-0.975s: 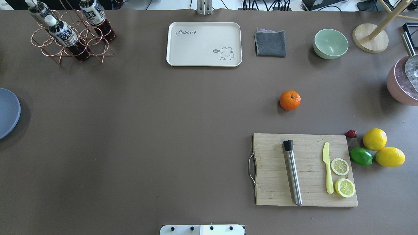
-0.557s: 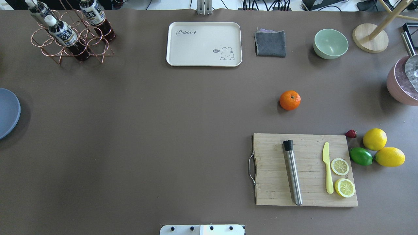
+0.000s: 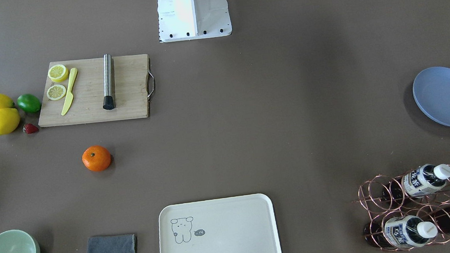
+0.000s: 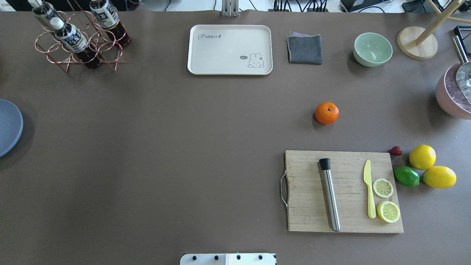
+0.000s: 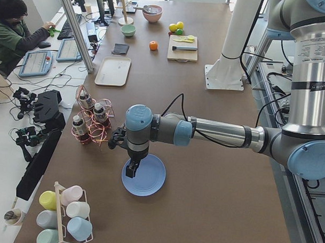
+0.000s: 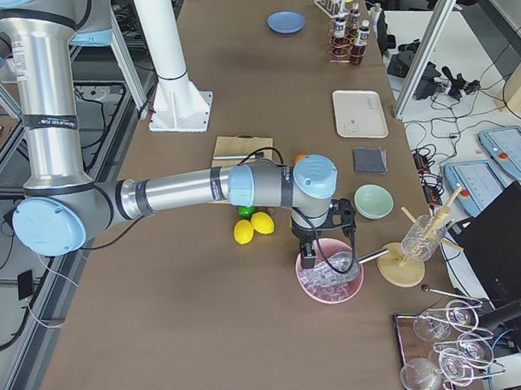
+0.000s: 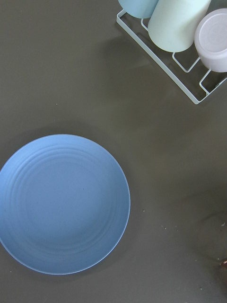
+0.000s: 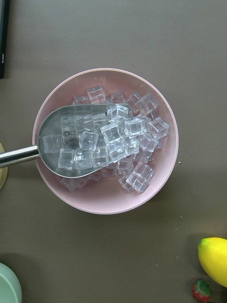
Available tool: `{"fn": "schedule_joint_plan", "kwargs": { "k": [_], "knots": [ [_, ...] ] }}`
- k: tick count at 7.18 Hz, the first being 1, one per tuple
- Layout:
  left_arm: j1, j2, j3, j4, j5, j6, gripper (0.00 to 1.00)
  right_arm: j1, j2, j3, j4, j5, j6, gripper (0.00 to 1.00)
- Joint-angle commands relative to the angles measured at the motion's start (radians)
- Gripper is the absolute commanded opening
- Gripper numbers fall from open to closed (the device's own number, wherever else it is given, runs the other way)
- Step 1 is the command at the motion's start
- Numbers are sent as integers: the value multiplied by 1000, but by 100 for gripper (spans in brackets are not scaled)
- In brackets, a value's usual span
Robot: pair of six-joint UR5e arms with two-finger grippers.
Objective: Pick orange to plate
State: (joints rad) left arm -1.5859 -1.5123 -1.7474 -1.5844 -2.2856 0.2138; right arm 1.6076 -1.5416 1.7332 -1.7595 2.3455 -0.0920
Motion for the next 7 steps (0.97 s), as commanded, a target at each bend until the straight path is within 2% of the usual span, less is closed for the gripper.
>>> {"fn": "schedule_joint_plan", "kwargs": {
  "k": [1,7],
  "knots": [
    [3,0,0,-2,0,-1,98,0,0,0,0,0,0,100],
    [9,-9,0,-3,0,-1,98,0,3,8,0,0,2,100]
  ]
}}
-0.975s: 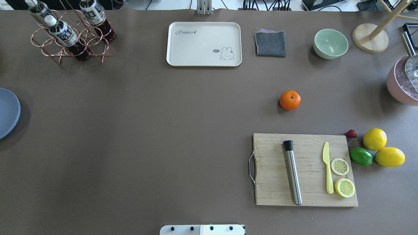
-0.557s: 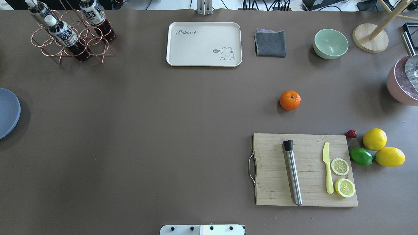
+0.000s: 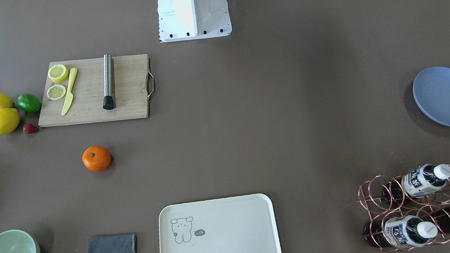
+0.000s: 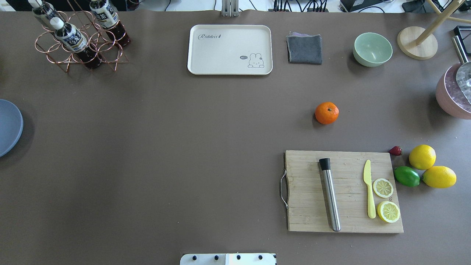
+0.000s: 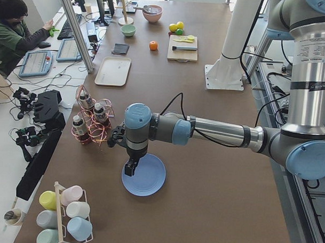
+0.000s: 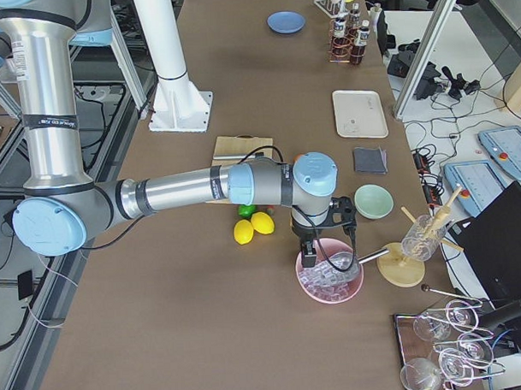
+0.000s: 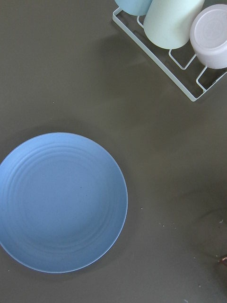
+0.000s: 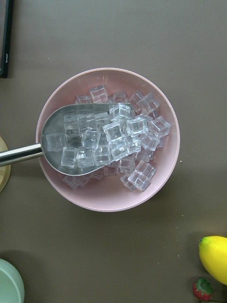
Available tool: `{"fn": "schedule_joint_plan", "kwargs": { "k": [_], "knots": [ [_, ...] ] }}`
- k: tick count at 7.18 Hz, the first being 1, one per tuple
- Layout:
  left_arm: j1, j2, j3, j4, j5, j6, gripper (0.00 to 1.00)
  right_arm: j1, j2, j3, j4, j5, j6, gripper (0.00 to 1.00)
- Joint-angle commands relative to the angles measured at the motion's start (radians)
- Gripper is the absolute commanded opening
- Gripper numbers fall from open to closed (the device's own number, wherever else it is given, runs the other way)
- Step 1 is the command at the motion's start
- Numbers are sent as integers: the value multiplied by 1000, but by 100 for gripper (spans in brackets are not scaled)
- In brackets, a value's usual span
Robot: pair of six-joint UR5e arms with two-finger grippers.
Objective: Pick orange to plate
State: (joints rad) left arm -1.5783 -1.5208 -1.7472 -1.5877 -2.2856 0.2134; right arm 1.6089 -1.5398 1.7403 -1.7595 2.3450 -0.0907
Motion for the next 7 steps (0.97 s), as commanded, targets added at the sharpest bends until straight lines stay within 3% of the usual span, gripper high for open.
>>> {"fn": "schedule_joint_plan", "kwargs": {
  "k": [1,7],
  "knots": [
    [1,-1,-2,0,0,1,98,-1,1,1,0,0,0,100],
    [0,-2,6,-2,0,3,98,0,-5,19,0,-1,0,100]
  ]
}}
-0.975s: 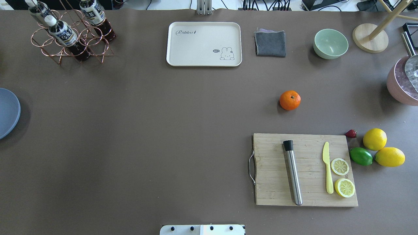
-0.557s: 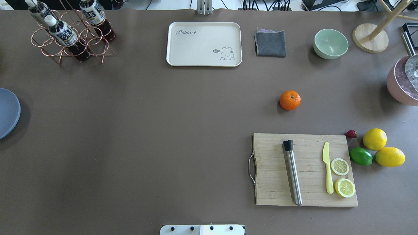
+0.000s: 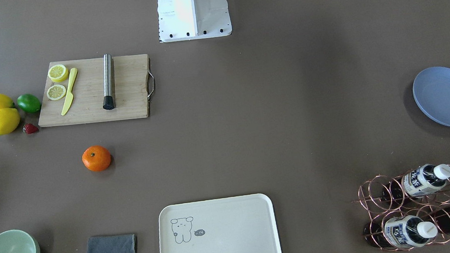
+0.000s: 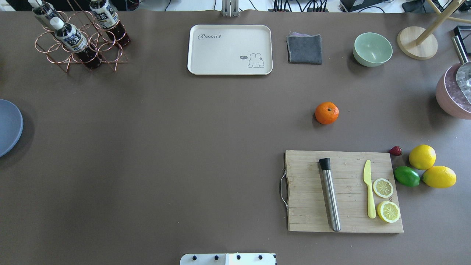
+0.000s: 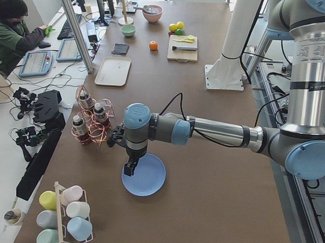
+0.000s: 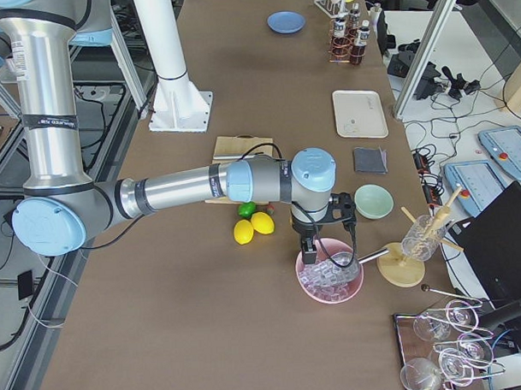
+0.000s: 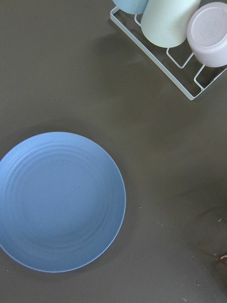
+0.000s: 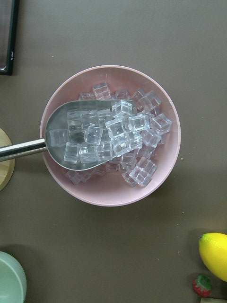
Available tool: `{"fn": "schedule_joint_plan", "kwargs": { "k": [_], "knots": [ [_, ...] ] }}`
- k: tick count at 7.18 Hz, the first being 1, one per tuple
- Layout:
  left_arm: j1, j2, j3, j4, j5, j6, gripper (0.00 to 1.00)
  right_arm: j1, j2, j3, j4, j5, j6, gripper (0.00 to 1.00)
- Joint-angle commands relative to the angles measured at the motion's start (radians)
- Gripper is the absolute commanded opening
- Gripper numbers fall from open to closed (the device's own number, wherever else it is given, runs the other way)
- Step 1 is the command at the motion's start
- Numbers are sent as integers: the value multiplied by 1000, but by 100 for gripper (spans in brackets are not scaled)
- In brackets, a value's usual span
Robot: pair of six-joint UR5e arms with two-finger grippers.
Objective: Pick orange to plate
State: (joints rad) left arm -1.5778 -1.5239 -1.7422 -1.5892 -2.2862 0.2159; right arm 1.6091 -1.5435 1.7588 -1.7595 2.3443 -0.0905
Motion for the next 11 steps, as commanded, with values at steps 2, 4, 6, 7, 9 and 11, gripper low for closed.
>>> {"fn": "schedule_joint_plan", "kwargs": {
  "k": [2,4,6,7,9,11],
  "knots": [
    [1,1,7,0,1,-1,98,0,-6,4,0,3,0,100],
    [-1,-2,4,0,-3,3,98,-1,-6,7,0,7,0,100],
    [-1,-47,7,0,-3,3,98,-1,-6,10,0,7,0,100],
    [-1,-48,3,-2,-3,2,98,-1,-6,10,0,9,-2,100],
    [-1,-47,25,-53,-1,-3,98,-1,-4,17,2,9,-2,100],
    [-2,-42,30,-75,-1,5,98,-1,-3,27,2,9,0,100]
  ]
}}
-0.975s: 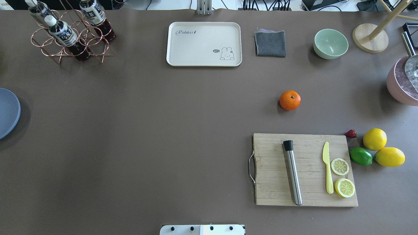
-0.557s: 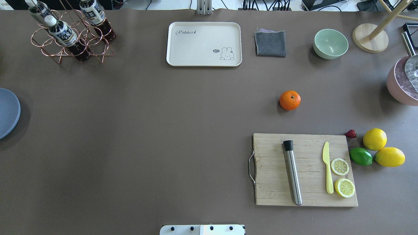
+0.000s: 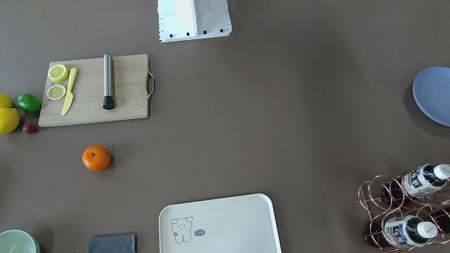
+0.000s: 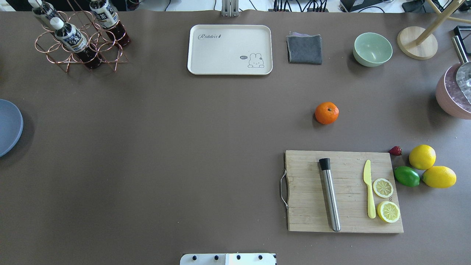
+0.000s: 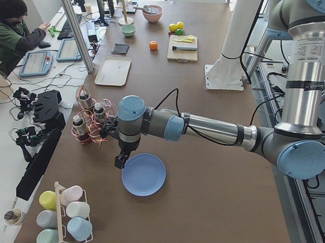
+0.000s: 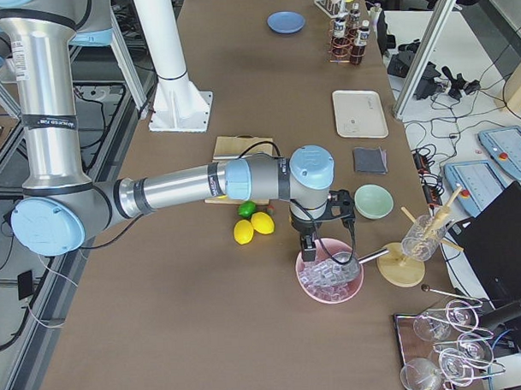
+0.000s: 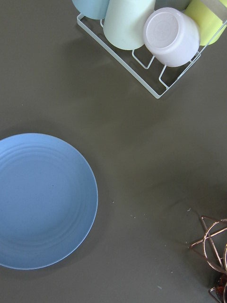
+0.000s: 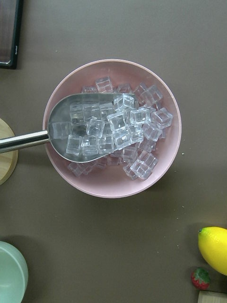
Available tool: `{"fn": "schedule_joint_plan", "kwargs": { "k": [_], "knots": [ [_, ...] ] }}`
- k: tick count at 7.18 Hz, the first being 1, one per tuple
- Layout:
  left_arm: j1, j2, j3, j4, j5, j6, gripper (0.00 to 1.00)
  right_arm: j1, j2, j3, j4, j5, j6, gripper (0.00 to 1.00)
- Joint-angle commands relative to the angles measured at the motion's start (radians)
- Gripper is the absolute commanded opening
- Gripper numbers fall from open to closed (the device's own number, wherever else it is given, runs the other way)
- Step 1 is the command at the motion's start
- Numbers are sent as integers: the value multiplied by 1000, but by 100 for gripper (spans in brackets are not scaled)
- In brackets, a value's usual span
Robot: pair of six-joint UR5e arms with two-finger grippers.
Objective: Pick orange to plate
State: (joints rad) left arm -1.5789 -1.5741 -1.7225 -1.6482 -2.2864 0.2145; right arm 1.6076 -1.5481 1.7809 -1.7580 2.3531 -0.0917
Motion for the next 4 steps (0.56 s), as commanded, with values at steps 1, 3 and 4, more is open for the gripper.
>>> {"fn": "schedule_joint_plan", "kwargs": {
  "k": [1,3,4],
  "knots": [
    [-1,28,56,-72,-1,6,98,-3,8,6,0,0,1,100],
    [0,28,295,-337,-21,2,98,-14,13,32,0,-2,4,100],
    [0,13,414,-414,-118,-3,98,-15,13,40,0,0,6,100]
  ]
}}
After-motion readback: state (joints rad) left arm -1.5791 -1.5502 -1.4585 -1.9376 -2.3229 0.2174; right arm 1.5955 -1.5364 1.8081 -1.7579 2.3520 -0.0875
